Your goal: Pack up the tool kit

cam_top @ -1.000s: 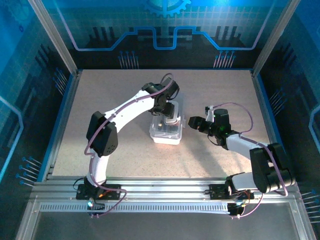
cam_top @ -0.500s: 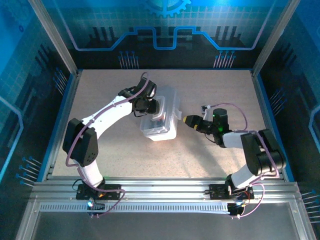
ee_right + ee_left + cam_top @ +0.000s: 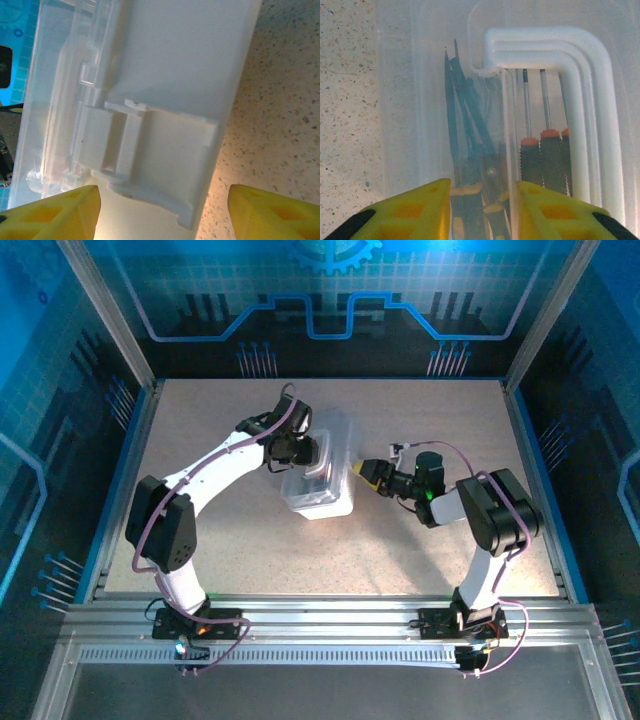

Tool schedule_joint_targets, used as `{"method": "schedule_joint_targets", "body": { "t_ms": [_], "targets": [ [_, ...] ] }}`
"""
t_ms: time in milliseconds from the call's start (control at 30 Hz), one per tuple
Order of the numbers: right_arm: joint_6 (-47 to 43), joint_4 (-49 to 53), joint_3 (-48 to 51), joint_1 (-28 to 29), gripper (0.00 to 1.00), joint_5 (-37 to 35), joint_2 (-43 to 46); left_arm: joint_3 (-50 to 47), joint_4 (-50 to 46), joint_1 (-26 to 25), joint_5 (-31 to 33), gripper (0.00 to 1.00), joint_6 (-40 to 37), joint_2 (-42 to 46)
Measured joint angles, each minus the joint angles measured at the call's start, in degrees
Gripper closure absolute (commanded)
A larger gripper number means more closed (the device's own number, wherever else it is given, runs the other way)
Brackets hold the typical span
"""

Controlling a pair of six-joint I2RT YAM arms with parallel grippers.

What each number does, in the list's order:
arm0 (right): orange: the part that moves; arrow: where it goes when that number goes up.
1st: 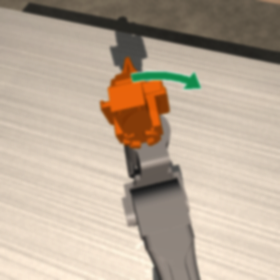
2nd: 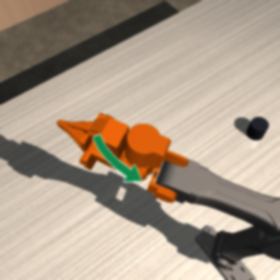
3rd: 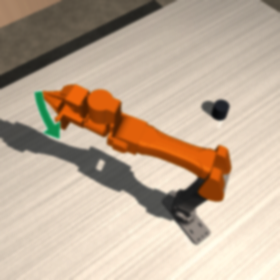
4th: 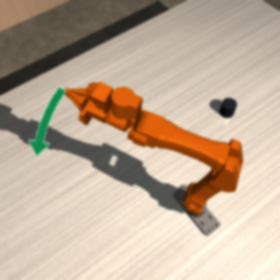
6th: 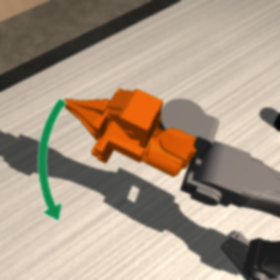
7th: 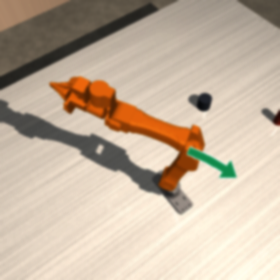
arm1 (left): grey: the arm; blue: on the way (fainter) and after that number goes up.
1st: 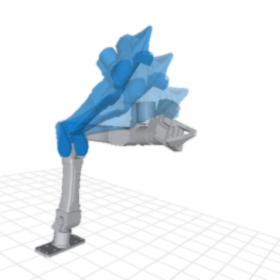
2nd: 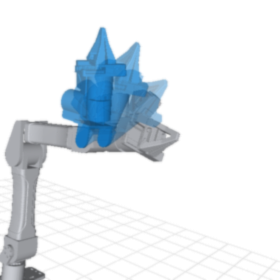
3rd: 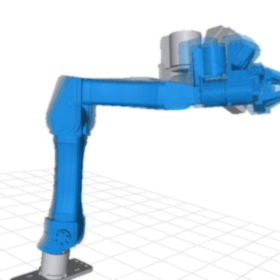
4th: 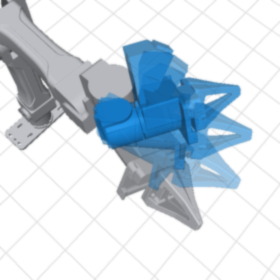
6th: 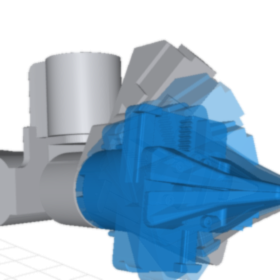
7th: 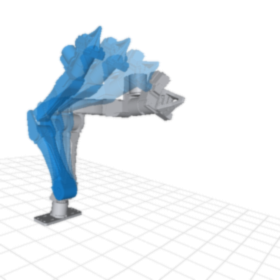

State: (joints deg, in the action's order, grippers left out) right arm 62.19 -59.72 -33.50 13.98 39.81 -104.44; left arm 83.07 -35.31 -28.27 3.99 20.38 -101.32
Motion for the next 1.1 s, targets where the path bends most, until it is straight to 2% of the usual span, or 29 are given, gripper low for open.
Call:
{"method": "schedule_joint_targets", "body": {
  "t_ms": [333,633,800,900,1100],
  "targets": [
    [3.65,-2.73,-1.14,0.02,0.38,0.33,-0.33,-0.02,-0.33,0.04,0.22,0.65,0.0,0.22],
    [2.69,1.25,-1.55,0.22,0.4,0.33,6.67,0.83,-2.16,-0.55,1.79,0.64,0.02,0.39],
    [2.25,2.38,-2.54,0.24,0.42,0.31,6.8,3.06,-4.79,-1.77,2.75,0.64,0.0,-0.76],
    [1.05,5.07,-2.54,0.24,0.42,-0.2,7.1,5.05,-6.25,-3.19,3.74,0.63,0.0,-2.1],
    [-5.51,18.21,-3.8,0.26,0.41,-3.28,12.81,9.4,-8.2,-6.4,5.29,0.62,-0.22,-5.31]
  ]
}}
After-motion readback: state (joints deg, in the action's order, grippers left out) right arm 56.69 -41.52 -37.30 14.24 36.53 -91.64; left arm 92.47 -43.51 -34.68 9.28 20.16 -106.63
